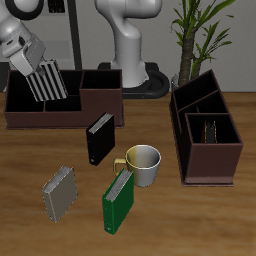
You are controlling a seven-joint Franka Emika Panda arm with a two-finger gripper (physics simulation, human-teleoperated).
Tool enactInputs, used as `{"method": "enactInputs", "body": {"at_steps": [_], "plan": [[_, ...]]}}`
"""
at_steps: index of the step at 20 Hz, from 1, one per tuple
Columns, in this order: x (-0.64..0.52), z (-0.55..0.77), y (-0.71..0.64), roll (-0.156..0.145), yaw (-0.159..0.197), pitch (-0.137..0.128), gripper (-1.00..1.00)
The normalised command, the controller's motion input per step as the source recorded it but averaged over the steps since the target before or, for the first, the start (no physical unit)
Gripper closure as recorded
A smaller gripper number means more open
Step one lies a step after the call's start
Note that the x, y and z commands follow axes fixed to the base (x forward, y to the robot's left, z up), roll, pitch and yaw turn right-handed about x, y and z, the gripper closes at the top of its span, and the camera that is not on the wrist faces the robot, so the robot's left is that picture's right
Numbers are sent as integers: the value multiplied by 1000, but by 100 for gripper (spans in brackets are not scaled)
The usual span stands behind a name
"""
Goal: Place the orange book into the left desk caddy's right compartment and place the striped book into the back desk caddy's front compartment and place the yellow book into the back desk caddy's back compartment
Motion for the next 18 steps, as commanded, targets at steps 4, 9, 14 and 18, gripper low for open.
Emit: {"method": "enactInputs", "body": {"at_steps": [4,9,14,18], "plan": [[-3,-68,-21,-14,-4,15,100],[6,-171,19,4,-1,27,100],[43,-218,151,30,17,35,100],[45,-143,94,18,0,28,100]]}}
